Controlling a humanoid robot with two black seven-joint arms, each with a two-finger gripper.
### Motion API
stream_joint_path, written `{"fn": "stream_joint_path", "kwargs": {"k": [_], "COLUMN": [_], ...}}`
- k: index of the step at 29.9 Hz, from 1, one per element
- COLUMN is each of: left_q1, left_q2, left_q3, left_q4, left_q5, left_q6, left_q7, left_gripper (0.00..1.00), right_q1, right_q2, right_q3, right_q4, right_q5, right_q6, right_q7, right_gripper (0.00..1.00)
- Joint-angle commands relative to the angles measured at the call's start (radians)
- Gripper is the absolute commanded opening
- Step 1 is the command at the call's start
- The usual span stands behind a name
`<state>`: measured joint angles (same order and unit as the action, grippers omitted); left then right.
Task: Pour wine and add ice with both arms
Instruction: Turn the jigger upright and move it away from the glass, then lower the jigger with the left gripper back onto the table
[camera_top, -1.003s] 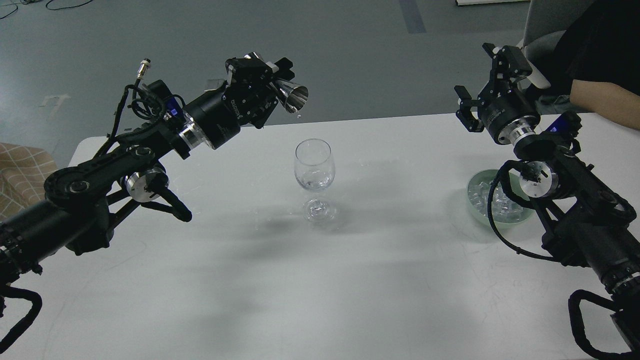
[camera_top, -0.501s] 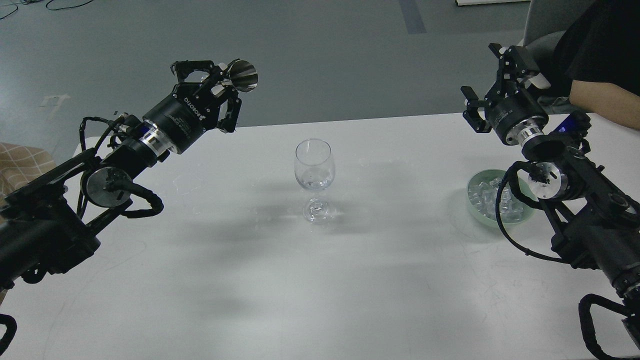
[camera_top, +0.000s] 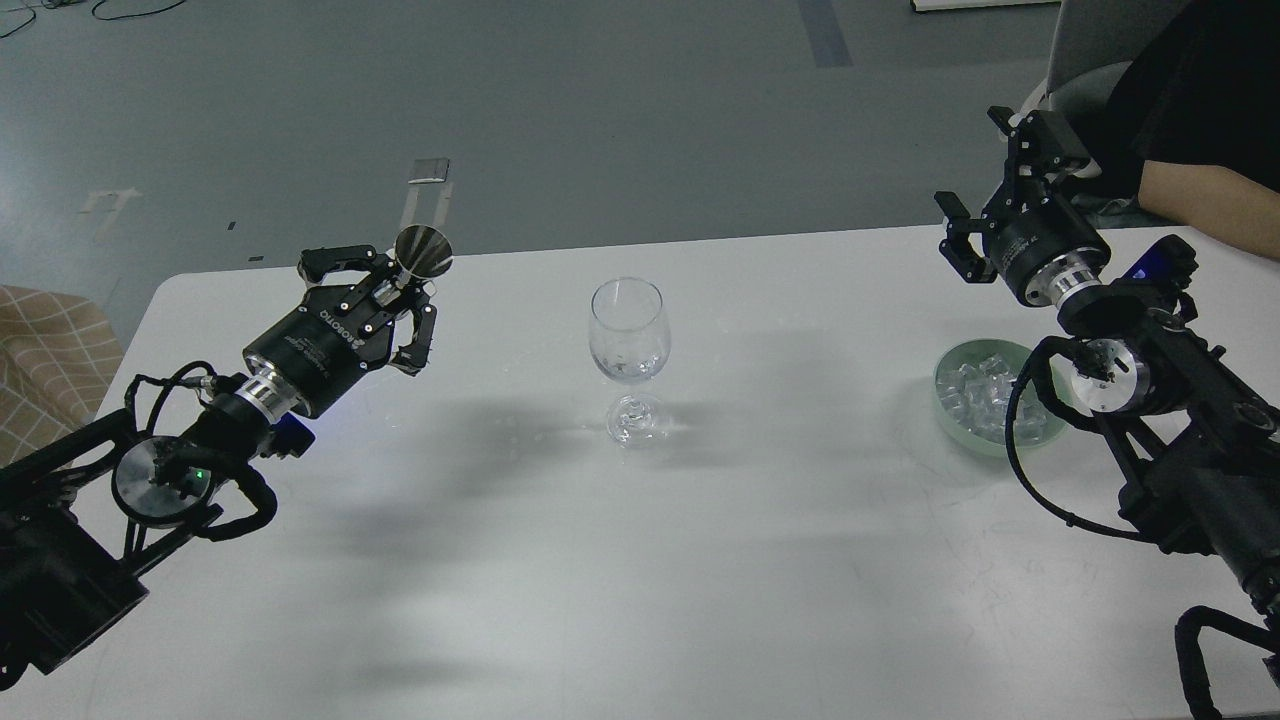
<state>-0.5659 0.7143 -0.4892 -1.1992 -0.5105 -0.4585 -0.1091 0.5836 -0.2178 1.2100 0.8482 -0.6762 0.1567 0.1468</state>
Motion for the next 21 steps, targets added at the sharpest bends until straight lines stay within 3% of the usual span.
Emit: {"fn": "stream_joint_path", "kwargs": {"k": [1, 12, 21], "left_q1": [0.081, 0.383, 0.452], "left_q2": [0.011, -0.071, -0.194], "left_q3": [-0.103, -0.451, -0.591], "left_q4": [0.000, -0.022, -0.007], "left_q5": [-0.026, -0.034, -0.023], "left_q6": [0.020, 0.096, 0.149], "left_q7": [0.009, 0.017, 0.031], "left_gripper": [0.00, 0.00, 0.00], "right_q1": [-0.002, -0.014, -0.016], "right_q2": [-0.002, 0.003, 0.006], "right_q3": [-0.001, -0.003, -0.014], "right_q4": [0.000, 0.000, 0.000], "right_q5": [0.000, -0.005, -0.006], "right_q6": [-0.011, -0.012, -0.014], "right_q7": [-0.010, -0.023, -0.023], "right_gripper": [1.00, 1.00, 1.00]}}
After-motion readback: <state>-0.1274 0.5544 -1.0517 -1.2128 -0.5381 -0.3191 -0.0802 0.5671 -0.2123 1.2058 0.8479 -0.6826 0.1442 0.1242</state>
